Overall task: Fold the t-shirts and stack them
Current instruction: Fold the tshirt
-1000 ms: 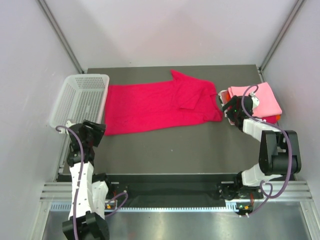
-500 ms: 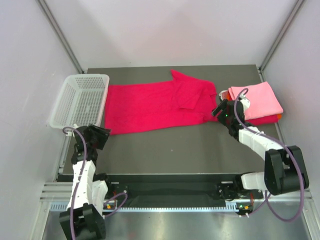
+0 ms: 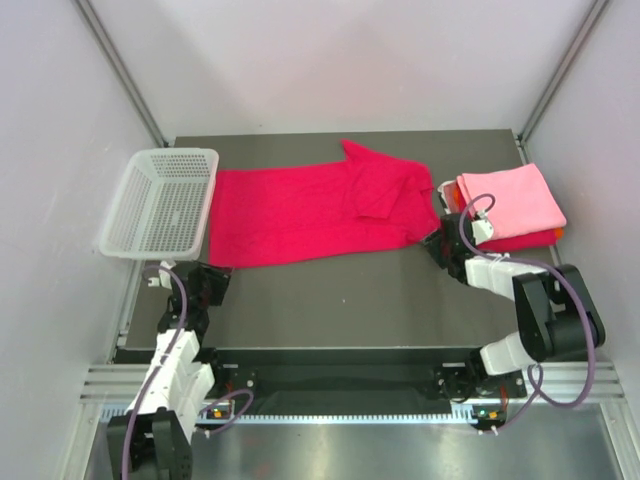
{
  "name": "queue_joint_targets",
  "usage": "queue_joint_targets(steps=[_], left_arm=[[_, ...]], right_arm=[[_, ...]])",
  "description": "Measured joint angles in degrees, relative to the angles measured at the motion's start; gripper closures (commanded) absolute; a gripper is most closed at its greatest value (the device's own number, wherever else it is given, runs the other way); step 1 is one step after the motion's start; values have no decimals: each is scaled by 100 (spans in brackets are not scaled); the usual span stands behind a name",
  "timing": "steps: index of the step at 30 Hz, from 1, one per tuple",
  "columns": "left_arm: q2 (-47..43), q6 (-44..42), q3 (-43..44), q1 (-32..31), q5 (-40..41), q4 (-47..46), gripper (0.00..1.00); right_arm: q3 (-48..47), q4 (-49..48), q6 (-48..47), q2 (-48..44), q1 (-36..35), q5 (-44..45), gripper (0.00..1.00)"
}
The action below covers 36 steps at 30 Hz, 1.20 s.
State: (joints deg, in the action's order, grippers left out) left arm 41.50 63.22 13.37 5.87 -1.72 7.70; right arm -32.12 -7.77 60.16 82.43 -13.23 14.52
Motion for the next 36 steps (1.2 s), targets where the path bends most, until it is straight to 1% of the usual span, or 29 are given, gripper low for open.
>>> queue_joint_targets(steps=[3,5,6,7,9,10,11,15,21,26,32,36], left_arm=[[79,208,-87,-4,186,-131,49],[188,295,-87,-4,280,-229,49],[240,326,-87,-4,310,-275,51],[286,345,-87,-4,328,-326,51],[361,378,-87,-4,393,-420,51],[387,398,-87,-4,428,-452,51],[407,415,-87,-4,466,-474,52],[415,444,-87,-4,592,-487,52],[533,553,-87,-7,726,-664,54],[946,616,-87,-48,741,-944,59],[1576,732,-81,-426,997,-1185,58],[1912,824,39,-479,1172,-1421,58]], right_arm=[[-229,-52,195,387,118,-17,55],[-389,-166,271,625,221,-94,64],[-446,-258,304,743,278,-144,66],[-483,-365,341,841,337,-195,77],[-518,-420,350,927,417,-221,88],[-516,-365,361,938,448,-205,96],[-514,-323,356,940,459,-181,99],[-509,-192,271,872,468,-92,100],[-483,94,-9,452,474,83,100],[-310,140,-195,129,479,151,100],[-195,153,-315,-39,479,157,100],[-153,146,-382,-249,437,229,100]])
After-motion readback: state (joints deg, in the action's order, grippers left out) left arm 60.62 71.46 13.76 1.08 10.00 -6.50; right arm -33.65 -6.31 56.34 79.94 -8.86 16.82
